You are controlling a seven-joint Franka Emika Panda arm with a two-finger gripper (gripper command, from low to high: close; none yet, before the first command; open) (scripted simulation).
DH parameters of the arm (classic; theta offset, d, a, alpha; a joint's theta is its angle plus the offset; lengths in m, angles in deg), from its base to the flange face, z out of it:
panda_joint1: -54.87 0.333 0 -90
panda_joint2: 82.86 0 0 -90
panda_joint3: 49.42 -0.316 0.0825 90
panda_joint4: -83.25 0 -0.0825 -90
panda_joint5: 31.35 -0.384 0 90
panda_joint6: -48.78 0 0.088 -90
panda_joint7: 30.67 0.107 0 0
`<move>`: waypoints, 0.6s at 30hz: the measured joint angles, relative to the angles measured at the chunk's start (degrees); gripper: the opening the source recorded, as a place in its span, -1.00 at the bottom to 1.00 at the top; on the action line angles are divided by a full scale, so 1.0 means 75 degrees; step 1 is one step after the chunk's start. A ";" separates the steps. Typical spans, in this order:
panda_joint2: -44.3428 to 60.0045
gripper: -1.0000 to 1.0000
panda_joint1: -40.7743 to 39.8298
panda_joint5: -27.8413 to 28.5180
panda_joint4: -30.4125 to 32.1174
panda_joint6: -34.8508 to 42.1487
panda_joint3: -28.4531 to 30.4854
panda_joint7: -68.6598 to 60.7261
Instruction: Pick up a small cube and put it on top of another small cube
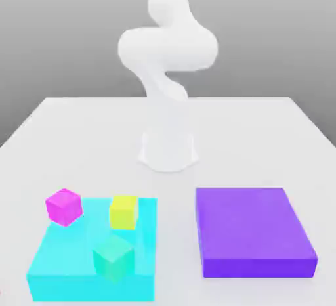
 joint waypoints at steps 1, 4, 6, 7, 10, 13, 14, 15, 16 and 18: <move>0.0302 0.00 -0.0226 0.0107 -0.0055 -0.0045 -0.0094 0.0337; 0.1160 0.00 -0.0769 0.0470 -0.0210 -0.0174 -0.0278 0.1326; 0.1722 0.00 -0.1130 0.0685 -0.0312 -0.0254 -0.0395 0.1960; 0.2002 0.00 -0.1295 0.0796 -0.0364 -0.0290 -0.0438 0.2280; 0.2842 0.00 -0.1748 0.1108 -0.0517 -0.0411 -0.0519 0.3220; 0.3679 0.00 -0.2107 0.1385 -0.0671 -0.0527 -0.0498 0.4132; 0.3955 0.00 -0.2203 0.1460 -0.0722 -0.0567 -0.0465 0.4425; 0.4230 0.00 -0.2289 0.1524 -0.0772 -0.0611 -0.0422 0.4710; 0.4503 0.00 -0.2385 0.1574 -0.0821 -0.0657 -0.0373 0.4986; 0.5044 0.00 -0.2622 0.1629 -0.0917 -0.0757 -0.0267 0.5506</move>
